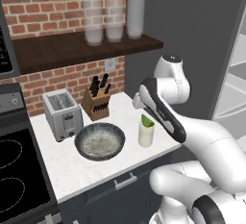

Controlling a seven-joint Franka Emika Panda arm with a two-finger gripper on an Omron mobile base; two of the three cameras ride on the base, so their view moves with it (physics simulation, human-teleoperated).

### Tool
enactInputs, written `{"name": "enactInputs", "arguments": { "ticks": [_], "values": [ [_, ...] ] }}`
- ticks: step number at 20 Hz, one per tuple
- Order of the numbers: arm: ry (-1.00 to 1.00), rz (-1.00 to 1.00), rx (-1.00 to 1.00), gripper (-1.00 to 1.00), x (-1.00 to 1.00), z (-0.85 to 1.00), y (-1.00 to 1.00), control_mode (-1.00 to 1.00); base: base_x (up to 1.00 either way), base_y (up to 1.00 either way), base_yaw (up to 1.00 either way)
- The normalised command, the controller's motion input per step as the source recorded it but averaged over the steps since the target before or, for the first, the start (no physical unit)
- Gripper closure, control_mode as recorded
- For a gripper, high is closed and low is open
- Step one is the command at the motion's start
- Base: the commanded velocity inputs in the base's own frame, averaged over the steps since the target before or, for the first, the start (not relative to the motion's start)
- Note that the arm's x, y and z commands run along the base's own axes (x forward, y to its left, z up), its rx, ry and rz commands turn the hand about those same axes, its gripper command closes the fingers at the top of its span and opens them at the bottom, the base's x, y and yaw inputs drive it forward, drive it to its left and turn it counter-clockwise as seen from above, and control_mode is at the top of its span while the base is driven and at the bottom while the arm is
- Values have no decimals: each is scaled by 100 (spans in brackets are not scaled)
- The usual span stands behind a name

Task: Grab a lemon wedge from the fridge and one ice cube from the ice bowl, and put them in the glass of lemonade.

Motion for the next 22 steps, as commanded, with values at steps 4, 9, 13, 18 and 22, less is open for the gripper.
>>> {"name": "enactInputs", "arguments": {
  "ticks": [4,9,13,18,22],
  "values": [
    [0,0,0,100,3,-3,-19,-100,0,0,0],
    [2,0,0,100,5,0,-6,-100,0,0,0],
    [1,0,0,100,6,0,0,-100,0,0,0],
    [0,0,0,100,5,0,0,-100,0,0,0],
    [0,0,0,100,5,-2,0,-100,0,0,0]
  ]
}}
